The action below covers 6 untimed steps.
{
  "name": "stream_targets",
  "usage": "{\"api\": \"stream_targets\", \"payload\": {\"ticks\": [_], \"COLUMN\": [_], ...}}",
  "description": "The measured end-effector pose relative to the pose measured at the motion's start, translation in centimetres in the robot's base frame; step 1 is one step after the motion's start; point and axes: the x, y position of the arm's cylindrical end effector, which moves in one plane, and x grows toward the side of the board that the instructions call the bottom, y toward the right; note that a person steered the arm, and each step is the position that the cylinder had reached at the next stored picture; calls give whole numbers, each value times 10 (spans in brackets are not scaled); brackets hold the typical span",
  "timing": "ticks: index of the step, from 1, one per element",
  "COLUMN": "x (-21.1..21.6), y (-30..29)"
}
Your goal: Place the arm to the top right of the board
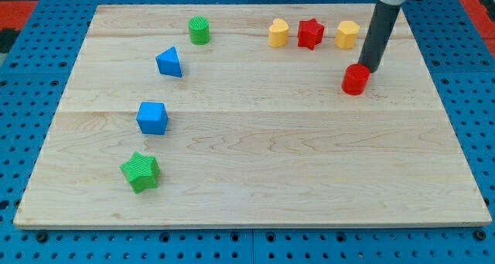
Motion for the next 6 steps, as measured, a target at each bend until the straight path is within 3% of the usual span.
{"api": "stream_targets", "payload": {"ticks": [1,2,3,4,5,6], "x": [-20,-73,-126,-157,-143,-107], "y": [62,89,88,23,-38,-28]}}
